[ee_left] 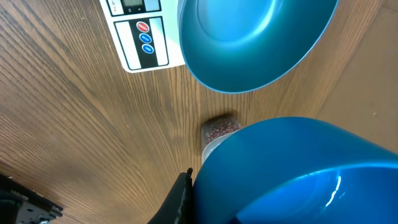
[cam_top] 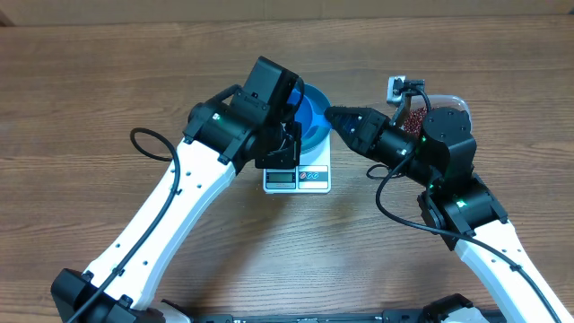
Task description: Scoop item into bowl and weigh 150g on scale
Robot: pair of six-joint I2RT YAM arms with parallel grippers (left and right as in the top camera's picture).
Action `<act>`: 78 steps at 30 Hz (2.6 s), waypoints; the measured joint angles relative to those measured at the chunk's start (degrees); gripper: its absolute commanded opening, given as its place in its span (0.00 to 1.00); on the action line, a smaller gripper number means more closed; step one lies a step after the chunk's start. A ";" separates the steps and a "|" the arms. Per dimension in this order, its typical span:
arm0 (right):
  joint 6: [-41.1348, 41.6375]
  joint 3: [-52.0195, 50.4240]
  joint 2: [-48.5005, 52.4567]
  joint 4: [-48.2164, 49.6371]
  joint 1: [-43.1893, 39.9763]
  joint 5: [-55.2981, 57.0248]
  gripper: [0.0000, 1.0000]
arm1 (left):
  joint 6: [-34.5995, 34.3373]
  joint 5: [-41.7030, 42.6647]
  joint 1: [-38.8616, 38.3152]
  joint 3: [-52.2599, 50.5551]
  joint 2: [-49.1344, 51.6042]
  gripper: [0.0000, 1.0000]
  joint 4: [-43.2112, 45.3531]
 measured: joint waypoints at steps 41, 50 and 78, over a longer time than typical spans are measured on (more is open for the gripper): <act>0.02 0.00 0.00 -0.92 0.00 -0.52 0.04 | -0.42 0.24 -0.50 0.00 0.00 0.99 0.44; 0.02 0.00 0.00 -1.31 0.00 -0.37 0.04 | 0.61 0.46 -0.48 0.00 0.00 1.00 2.29; -4.00 0.00 0.00 -7.98 -6.23 7.15 0.04 | 21.27 2.08 3.10 0.00 -9.33 0.99 4.50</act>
